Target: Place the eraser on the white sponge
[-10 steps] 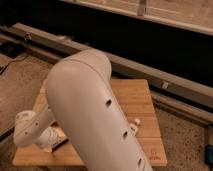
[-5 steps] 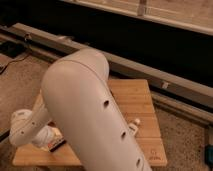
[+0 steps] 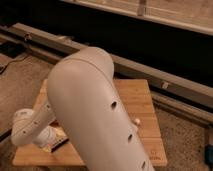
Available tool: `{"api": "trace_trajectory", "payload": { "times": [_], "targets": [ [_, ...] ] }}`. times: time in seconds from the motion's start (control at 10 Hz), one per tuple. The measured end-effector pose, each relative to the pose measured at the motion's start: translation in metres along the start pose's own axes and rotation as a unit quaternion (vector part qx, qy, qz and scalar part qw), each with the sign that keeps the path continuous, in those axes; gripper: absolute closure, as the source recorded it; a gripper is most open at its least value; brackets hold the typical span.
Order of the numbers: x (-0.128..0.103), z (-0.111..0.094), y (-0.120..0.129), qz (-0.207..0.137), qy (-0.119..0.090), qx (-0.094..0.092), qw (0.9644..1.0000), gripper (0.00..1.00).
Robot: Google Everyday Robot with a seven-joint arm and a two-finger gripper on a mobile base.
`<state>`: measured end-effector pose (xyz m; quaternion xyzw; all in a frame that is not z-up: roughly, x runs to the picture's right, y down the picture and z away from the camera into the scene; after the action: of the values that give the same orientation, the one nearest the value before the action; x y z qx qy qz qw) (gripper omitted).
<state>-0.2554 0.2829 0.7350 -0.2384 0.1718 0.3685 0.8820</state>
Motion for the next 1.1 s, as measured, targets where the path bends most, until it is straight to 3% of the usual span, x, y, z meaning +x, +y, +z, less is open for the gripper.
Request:
{"api": "trace_trajectory", "payload": {
  "times": [0.6,1.1],
  "targets": [
    [0.025,0.026,-0.007,0.001,0.033,0.007,0.9994,0.35],
    [0.015,0.030,-0.003,0.008,0.027,0.009,0.9996,0.35]
  ]
}}
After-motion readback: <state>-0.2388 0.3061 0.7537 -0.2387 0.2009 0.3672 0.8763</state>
